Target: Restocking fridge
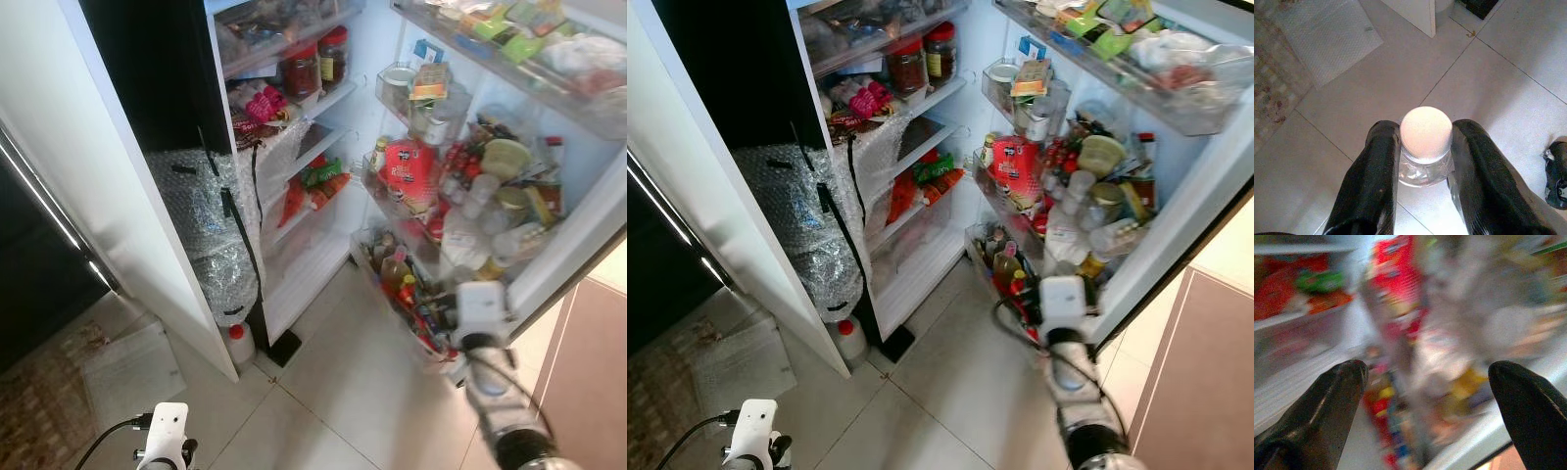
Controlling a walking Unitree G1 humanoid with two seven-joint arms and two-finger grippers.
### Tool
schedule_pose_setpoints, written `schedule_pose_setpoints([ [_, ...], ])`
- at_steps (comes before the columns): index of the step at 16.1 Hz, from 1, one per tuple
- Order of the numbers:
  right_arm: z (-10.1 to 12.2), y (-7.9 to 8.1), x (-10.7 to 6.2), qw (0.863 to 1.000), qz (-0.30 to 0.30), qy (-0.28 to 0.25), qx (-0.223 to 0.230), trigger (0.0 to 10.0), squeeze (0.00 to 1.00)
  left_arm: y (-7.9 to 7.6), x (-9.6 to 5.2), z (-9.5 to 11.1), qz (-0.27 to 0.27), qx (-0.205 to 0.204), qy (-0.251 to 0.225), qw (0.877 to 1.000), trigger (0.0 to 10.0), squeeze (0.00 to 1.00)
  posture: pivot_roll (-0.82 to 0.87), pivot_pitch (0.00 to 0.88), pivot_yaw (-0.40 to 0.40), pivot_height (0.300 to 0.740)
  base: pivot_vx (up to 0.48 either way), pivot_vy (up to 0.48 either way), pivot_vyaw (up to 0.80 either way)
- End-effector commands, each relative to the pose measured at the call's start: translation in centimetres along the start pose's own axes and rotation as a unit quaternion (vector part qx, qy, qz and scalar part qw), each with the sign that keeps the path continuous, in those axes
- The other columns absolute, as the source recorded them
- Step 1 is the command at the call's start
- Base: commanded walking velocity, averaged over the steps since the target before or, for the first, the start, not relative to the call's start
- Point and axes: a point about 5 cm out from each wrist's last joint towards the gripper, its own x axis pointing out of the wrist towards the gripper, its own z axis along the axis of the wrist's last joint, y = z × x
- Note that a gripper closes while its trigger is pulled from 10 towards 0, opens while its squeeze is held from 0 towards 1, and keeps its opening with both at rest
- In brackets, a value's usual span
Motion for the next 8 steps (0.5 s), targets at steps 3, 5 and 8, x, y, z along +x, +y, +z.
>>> schedule_pose_setpoints([
  [3, -1.6, 1.4, -0.7, 0.997, 0.056, 0.044, 0.018, 10.0, 0.0, 0.5, -0.1, -0.6, 0.005, 0.002, 0.013, 1.0, 10.0, 0.0, -0.1, 0.066, 0.014, 0.74, 0.0, 0.0, 0.0],
  [5, -3.4, 2.2, -1.6, 0.992, 0.084, 0.096, 0.016, 10.0, 0.0, 0.5, -0.1, -0.6, 0.002, 0.007, 0.015, 1.0, 10.0, 0.0, -0.11, 0.066, 0.014, 0.74, 0.0, 0.0, 0.0],
  [8, -7.1, 2.4, -4.0, 0.976, 0.094, 0.191, 0.04, 10.0, 0.0, 0.4, -0.1, -0.5, 0.003, 0.008, 0.014, 1.0, 10.0, 0.0, -0.11, 0.066, 0.014, 0.74, 0.0, 0.0, 0.0],
])
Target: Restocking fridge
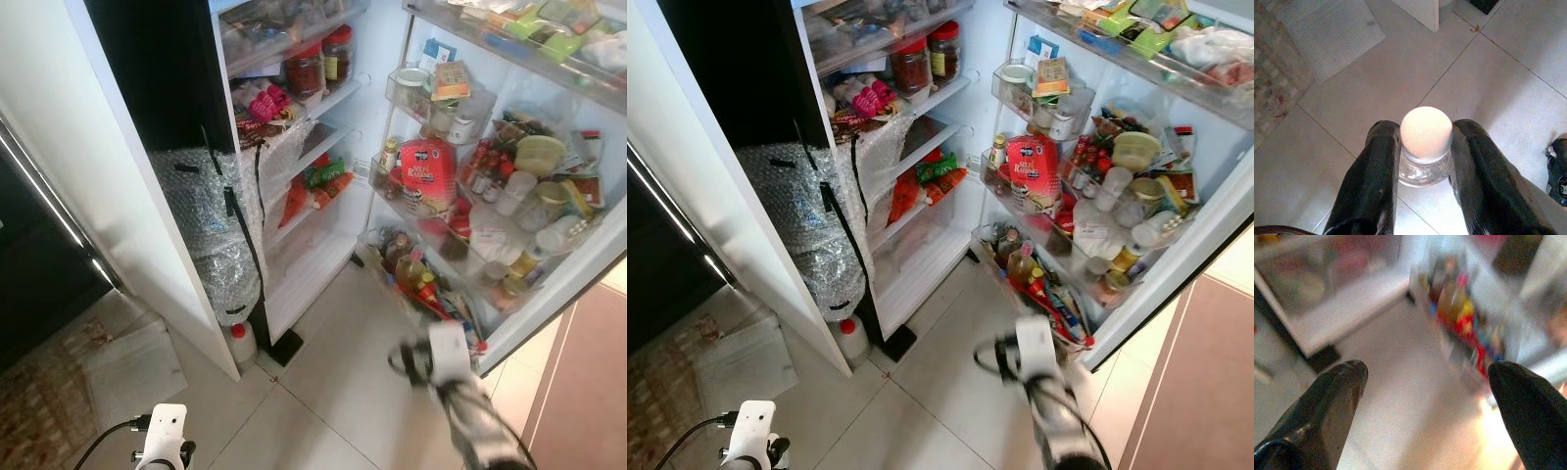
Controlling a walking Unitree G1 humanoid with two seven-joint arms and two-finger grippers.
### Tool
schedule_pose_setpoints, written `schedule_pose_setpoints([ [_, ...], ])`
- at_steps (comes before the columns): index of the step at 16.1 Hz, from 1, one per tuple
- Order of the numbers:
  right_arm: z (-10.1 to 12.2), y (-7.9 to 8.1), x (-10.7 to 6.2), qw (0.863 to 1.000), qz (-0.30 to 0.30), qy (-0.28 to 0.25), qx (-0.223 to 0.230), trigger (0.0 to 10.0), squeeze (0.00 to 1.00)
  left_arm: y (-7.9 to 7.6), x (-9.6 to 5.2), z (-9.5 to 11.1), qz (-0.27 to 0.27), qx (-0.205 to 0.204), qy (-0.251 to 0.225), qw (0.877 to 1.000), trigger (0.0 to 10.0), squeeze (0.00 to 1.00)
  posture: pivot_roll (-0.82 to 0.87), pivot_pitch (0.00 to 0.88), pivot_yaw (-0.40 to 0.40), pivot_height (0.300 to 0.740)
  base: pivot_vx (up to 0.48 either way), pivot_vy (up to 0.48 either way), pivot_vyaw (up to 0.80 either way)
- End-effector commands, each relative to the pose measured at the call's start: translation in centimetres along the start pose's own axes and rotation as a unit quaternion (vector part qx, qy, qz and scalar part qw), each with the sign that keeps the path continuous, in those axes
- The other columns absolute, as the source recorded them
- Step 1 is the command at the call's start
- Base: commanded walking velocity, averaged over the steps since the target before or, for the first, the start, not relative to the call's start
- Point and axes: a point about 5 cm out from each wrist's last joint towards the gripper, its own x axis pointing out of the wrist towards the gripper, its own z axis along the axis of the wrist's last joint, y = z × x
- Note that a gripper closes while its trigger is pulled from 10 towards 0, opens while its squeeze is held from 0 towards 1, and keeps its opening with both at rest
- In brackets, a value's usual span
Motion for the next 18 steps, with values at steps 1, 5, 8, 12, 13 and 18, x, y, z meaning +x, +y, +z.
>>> schedule_pose_setpoints([
  [1, -2.1, 0.1, -0.7, 0.999, -0.001, 0.047, 0.016, 10.0, 0.0, 0.2, -0.1, -0.4, 0.002, 0.006, 0.008, 1.0, 10.0, 0.0, -0.11, 0.065, 0.013, 0.74, 0.0, 0.0, 0.0],
  [5, -3.8, 0.6, -1.4, 0.997, 0.006, 0.073, 0.032, 10.0, 0.0, 0.2, -0.1, -0.6, 0.007, 0.012, 0.013, 1.0, 10.0, 0.0, -0.11, 0.066, 0.016, 0.74, 0.064, 0.0, 0.0],
  [8, -3.8, 0.6, -1.4, 0.997, 0.008, 0.074, 0.03, 10.0, 0.0, 0.1, -0.1, -0.5, 0.007, 0.013, 0.012, 1.0, 10.0, 0.0, -0.11, 0.064, 0.016, 0.74, 0.311, 0.0, 0.0],
  [12, -3.6, 0.9, -1.3, 0.997, 0.024, 0.067, 0.0, 10.0, 0.0, 0.1, 0.0, -0.3, 0.009, 0.012, 0.009, 1.0, 10.0, 0.0, -0.1, 0.061, 0.012, 0.74, 0.346, 0.0, 0.4],
  [13, -3.6, 1.0, -1.3, 0.997, 0.023, 0.068, 0.002, 10.0, 0.0, 0.2, 0.0, -0.3, 0.01, 0.012, 0.01, 1.0, 10.0, 0.0, -0.1, 0.061, 0.012, 0.74, 0.319, 0.0, 0.8],
  [18, -4.0, 1.1, -1.5, 0.997, 0.026, 0.076, 0.001, 10.0, 0.0, 0.3, -0.1, -0.6, 0.011, 0.012, 0.016, 1.0, 10.0, 0.0, -0.1, 0.054, 0.011, 0.74, 0.0, 0.0, 0.8],
])
